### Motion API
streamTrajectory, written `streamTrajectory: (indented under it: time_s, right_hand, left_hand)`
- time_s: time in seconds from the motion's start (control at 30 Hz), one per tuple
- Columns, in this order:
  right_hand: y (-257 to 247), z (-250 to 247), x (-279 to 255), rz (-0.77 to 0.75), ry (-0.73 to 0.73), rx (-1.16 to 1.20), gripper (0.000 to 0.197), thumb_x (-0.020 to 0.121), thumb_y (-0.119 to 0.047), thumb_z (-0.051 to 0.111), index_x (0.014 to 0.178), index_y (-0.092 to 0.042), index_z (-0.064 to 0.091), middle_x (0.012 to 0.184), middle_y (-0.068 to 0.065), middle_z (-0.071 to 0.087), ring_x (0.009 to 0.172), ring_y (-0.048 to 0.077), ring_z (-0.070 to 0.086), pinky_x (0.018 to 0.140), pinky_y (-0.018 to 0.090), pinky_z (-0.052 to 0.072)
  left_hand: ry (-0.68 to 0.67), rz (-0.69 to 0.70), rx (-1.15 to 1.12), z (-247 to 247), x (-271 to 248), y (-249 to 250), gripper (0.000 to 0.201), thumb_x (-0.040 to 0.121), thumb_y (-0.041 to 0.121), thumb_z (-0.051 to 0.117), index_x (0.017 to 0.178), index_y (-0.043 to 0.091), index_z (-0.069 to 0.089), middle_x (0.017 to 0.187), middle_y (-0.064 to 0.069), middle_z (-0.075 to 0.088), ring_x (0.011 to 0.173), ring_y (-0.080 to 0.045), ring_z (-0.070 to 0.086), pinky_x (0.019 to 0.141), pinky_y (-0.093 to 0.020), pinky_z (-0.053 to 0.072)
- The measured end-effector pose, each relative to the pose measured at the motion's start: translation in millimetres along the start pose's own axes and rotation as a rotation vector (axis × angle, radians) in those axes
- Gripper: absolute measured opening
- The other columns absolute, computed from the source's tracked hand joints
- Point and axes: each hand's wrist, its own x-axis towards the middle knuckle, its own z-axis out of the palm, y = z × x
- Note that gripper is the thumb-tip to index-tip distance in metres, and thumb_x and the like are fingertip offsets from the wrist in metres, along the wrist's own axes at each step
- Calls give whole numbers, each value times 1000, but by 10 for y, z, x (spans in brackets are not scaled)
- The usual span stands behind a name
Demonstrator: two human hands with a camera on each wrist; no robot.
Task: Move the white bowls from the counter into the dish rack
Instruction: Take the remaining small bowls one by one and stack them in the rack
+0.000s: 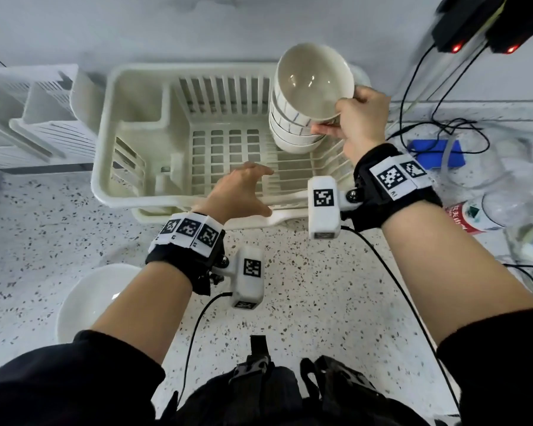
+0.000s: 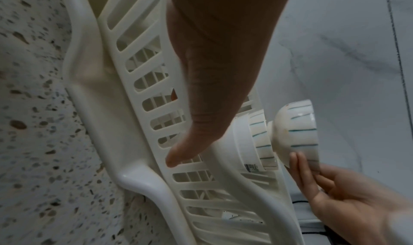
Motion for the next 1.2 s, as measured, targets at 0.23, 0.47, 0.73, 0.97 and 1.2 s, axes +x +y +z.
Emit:
streamTrajectory:
  time_s: [0.23,0.47,0.73,0.97,1.2]
  right_hand:
    - [37,54,184,10,3,-71,26,81,14,40,71,-3,57,70,8,55,40,30,62,43,32,58]
    - [109,84,267,-4,-16,-104,30,79,14,39,58,-4,49,68,9,52,29,23,59,39,28,55]
    - [122,46,279,9,-8,-113,34,80,14,40,104,0,59,97,10,56,38,21,63,42,27,57]
    - [117,39,277,32,5,-102,45,83,14,44,125,-1,49,100,4,49,35,14,61,44,28,58]
    - [145,51,291,34,2,-118,36,86,12,44,118,1,53,88,3,49,46,25,64,43,23,57]
  left_hand:
    - [-32,40,17,16,78,-18,76,66,20,74,134,23,41,145,0,39,124,-17,45,102,-31,36]
    - [-37,43,45,36,103,-28,77,66,20,72,136,24,40,147,0,37,131,-18,39,106,-31,32]
    - [-45,31,65,32,95,-8,74,68,20,69,136,25,40,148,0,34,133,-18,37,106,-33,33]
    - [-46,19,70,28,81,11,73,69,20,68,136,24,39,149,0,33,134,-18,35,108,-35,32]
    - [-46,13,75,30,80,15,73,69,20,67,136,25,39,149,0,34,133,-18,36,107,-35,32]
